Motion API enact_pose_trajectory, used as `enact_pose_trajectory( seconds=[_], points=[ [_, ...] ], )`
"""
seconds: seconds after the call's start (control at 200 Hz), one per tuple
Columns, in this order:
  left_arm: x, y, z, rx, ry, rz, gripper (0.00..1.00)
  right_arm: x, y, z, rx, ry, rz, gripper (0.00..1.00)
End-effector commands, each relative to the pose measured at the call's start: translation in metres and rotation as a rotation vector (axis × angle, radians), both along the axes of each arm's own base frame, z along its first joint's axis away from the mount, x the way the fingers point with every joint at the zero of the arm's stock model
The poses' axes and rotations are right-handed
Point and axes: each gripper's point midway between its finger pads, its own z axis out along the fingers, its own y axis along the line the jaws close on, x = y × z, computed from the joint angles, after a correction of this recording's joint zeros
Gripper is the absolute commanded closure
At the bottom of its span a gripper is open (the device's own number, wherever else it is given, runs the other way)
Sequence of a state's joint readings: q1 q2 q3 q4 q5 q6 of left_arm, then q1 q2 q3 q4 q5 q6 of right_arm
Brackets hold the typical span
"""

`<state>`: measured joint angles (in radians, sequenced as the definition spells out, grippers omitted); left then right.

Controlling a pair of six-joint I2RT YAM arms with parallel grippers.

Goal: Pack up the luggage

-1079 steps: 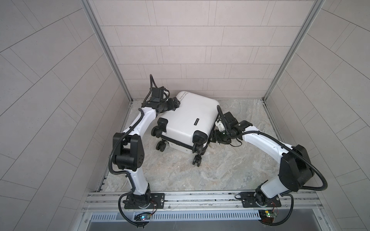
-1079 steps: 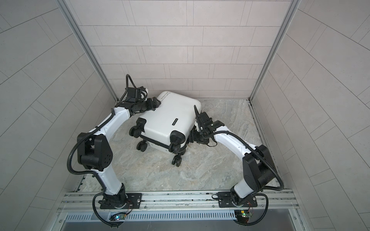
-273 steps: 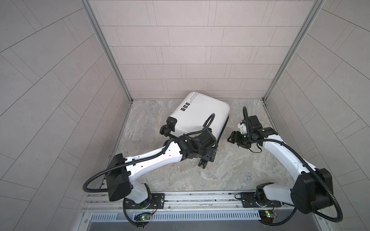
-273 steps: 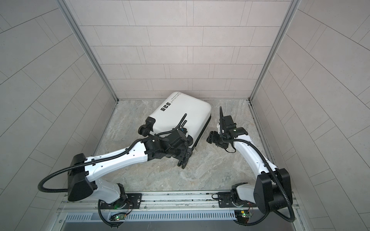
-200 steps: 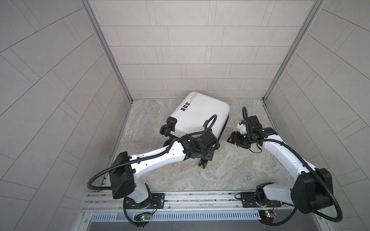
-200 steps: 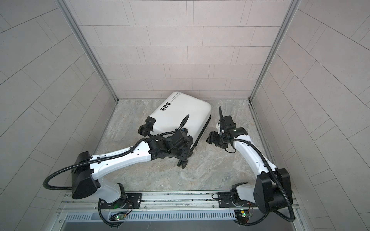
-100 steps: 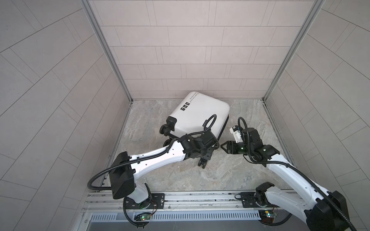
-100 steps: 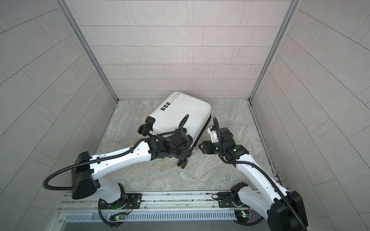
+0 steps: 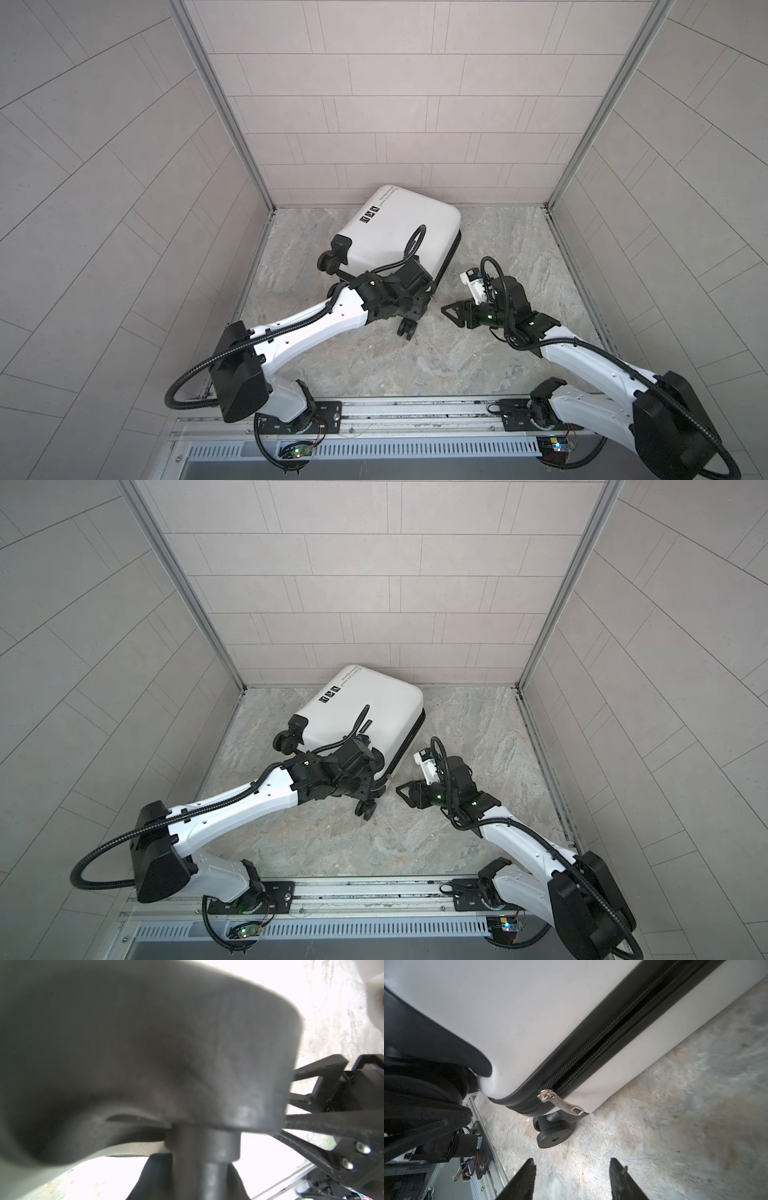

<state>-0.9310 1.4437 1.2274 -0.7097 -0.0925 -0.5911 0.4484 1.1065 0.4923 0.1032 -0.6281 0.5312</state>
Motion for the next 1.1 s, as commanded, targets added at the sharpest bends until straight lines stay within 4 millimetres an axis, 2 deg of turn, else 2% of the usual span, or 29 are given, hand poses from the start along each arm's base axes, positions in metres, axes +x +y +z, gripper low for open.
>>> enact_pose_trajectory(
  seconds=[0.0, 0.21, 0.26, 0.28, 0.46, 0.66, 0.891, 1.096],
  points=[
    [0.020, 0.021, 0.033, -0.051, -0.112, 0.144, 1.00, 0.014, 0.017, 0.027, 0.065, -0.095, 0.059, 0.41],
    [0.018, 0.023, 0.033, -0.054, -0.107, 0.149, 1.00, 0.027, 0.031, 0.021, 0.052, -0.096, 0.125, 0.40],
    [0.018, 0.023, 0.033, -0.054, -0.107, 0.148, 1.00, 0.027, 0.033, 0.013, 0.045, -0.077, 0.141, 0.40],
    [0.018, 0.023, 0.033, -0.055, -0.105, 0.149, 1.00, 0.033, 0.037, 0.021, 0.054, -0.096, 0.148, 0.40],
    [0.018, 0.024, 0.033, -0.051, -0.106, 0.152, 1.00, 0.045, 0.040, 0.013, 0.081, -0.069, 0.174, 0.40],
    [0.020, 0.024, 0.034, -0.049, -0.107, 0.159, 1.00, 0.040, 0.045, 0.012, 0.120, -0.038, 0.256, 0.41],
    [0.020, 0.025, 0.035, -0.049, -0.103, 0.166, 1.00, 0.048, 0.054, 0.014, 0.211, -0.030, 0.259, 0.44],
    [0.021, 0.024, 0.034, -0.047, -0.101, 0.169, 1.00, 0.053, 0.061, 0.020, 0.261, -0.025, 0.273, 0.51]
  ],
)
